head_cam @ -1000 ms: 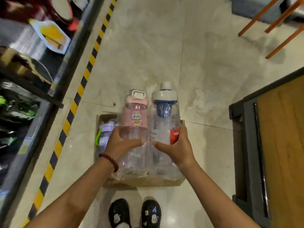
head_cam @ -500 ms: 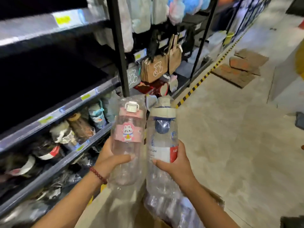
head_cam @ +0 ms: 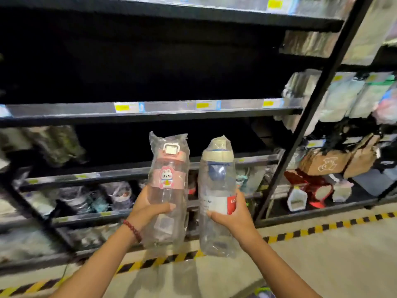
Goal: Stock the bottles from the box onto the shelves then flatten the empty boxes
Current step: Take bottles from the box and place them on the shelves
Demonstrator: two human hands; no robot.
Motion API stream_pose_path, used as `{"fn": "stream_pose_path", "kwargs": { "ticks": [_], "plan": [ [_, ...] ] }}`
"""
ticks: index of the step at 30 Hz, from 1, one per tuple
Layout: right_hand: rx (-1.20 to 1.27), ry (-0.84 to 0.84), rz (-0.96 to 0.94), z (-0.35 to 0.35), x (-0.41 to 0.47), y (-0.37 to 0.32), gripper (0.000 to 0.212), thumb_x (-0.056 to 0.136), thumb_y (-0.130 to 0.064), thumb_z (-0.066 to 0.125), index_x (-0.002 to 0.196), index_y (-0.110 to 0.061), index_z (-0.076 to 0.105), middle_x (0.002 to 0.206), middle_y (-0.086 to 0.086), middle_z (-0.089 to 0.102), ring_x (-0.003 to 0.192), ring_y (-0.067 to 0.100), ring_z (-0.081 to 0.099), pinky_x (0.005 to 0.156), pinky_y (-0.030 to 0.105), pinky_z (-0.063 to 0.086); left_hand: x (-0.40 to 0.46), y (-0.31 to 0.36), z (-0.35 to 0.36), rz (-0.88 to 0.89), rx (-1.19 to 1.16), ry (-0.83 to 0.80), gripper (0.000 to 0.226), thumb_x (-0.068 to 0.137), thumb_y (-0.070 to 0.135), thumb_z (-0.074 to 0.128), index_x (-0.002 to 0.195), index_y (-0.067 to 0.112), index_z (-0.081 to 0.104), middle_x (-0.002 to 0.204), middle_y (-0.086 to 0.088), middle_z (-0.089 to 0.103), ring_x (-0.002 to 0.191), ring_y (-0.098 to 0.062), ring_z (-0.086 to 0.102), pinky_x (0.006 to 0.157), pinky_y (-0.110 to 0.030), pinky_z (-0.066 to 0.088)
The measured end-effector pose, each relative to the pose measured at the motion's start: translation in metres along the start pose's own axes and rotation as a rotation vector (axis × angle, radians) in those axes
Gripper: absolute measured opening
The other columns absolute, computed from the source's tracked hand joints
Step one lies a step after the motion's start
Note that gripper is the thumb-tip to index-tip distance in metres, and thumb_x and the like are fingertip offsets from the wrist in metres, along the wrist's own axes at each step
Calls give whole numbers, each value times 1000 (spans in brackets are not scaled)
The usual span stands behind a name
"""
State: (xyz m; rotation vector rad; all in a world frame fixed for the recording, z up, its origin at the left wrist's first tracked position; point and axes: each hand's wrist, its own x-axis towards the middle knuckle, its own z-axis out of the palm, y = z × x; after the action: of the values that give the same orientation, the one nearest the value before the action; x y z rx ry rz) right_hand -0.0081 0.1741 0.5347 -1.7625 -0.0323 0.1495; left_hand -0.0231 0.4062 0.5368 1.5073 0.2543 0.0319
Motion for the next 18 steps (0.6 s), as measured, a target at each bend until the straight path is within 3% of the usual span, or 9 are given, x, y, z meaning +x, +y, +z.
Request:
{"fn": "stream_pose_path", "kwargs": {
  "ticks": [3,6,8,11,14,18],
  "plan": [
    [-5,-98,10,46,9,-6,85,60,-25,86,128,-31,35,112,-7,57,97,6,57,69,17,50,-10,-5,-48,-29,-53,106,96,28,32,82,118,18,49,114,-7,62,104,-22,60,90,-41,50],
    [5,-177,42,89,20,-4,81,65,-15,86,128,-28,38,110,-2,60,97,15,62,80,35,57,-15,-15,-89,-61,-79,169,97,27,32,84,117,19,50,115,-8,61,107,-25,60,91,-44,49],
    [-10,-222,58,117,31,-1,78,66,-17,85,127,-31,38,110,-3,60,98,16,62,84,40,56,-11,-23,-115,-75,-95,200,102,20,34,89,114,20,52,113,-7,63,105,-24,61,88,-41,50],
    [-28,-267,84,160,54,4,80,67,-21,84,129,-31,35,113,-3,58,100,16,60,84,40,56,7,-34,-153,-101,-126,228,116,15,34,92,121,13,50,113,-10,64,102,-24,63,84,-38,51],
    [-25,-280,112,205,81,7,78,69,-20,83,129,-30,35,113,-2,57,101,16,60,85,40,56,38,-42,-193,-140,-186,236,97,29,29,84,119,14,52,113,-8,64,100,-21,63,80,-34,51],
    [5,-267,162,267,128,9,72,72,-16,80,127,-27,36,109,-1,58,96,14,61,74,29,55,93,-54,-248,-147,-179,197,108,32,42,94,126,15,50,124,-10,60,114,-26,58,98,-49,46]
  ]
}}
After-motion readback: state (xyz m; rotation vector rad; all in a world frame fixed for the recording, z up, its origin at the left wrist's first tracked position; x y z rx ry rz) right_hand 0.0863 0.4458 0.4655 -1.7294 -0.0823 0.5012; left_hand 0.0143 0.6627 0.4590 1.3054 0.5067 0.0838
